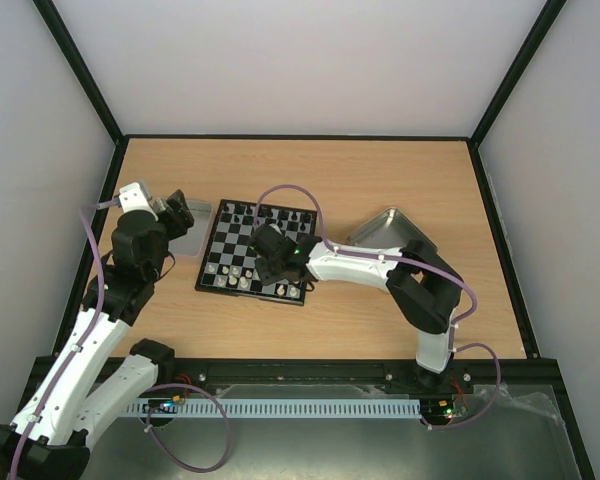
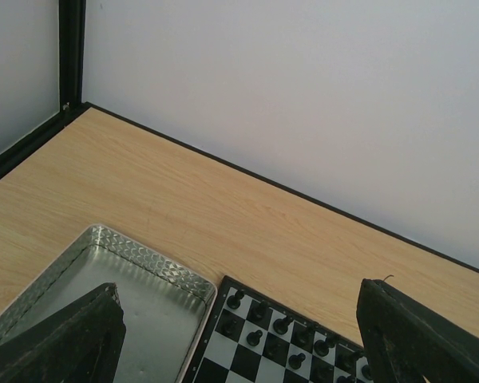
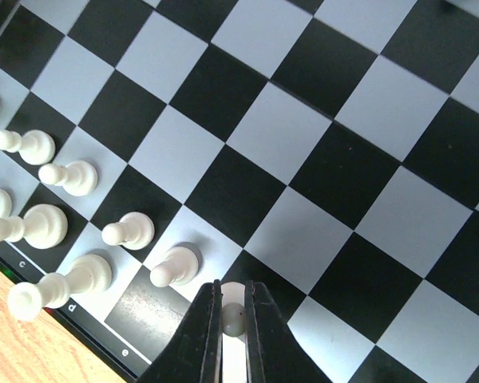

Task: Set up the chess pieces on the board
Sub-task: Place the chess piece on the chessboard.

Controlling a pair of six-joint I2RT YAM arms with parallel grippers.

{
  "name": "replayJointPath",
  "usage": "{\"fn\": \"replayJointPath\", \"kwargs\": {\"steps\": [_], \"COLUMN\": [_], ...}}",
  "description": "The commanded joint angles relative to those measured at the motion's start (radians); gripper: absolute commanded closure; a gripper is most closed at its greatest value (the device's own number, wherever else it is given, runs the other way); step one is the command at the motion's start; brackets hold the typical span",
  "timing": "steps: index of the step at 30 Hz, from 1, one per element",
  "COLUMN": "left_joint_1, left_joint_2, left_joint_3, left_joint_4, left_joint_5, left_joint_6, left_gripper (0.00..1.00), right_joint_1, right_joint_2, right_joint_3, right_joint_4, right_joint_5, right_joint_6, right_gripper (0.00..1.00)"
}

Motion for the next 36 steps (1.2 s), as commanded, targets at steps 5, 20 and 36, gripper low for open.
{"fn": "replayJointPath", "kwargs": {"steps": [5,20,36], "left_joint_1": [0.009,0.012,0.012], "left_joint_2": [-0.004,-0.002,-0.006], "left_joint_3": [-0.011,-0.011,-0.013], "left_joint_4": [0.021,0.025,0.023], "left_joint_5": [0.001,0.004,0.005], "left_joint_6": [-0.001,-0.001,-0.001], "left_gripper": [0.19,0.19,0.19], "right_joint_1": [0.012,0.012,0.012], "right_joint_2": [0.056,0.055,0.064], "right_joint_3": [0.048,0.066,0.053], "right_joint_4": [-0.085,-0.102,-0.096], "right_joint_5": [0.006,0.003,0.025], "right_joint_6": [-0.015,-0.001,0.029], "right_gripper": [0.94,0.78,0.76]}}
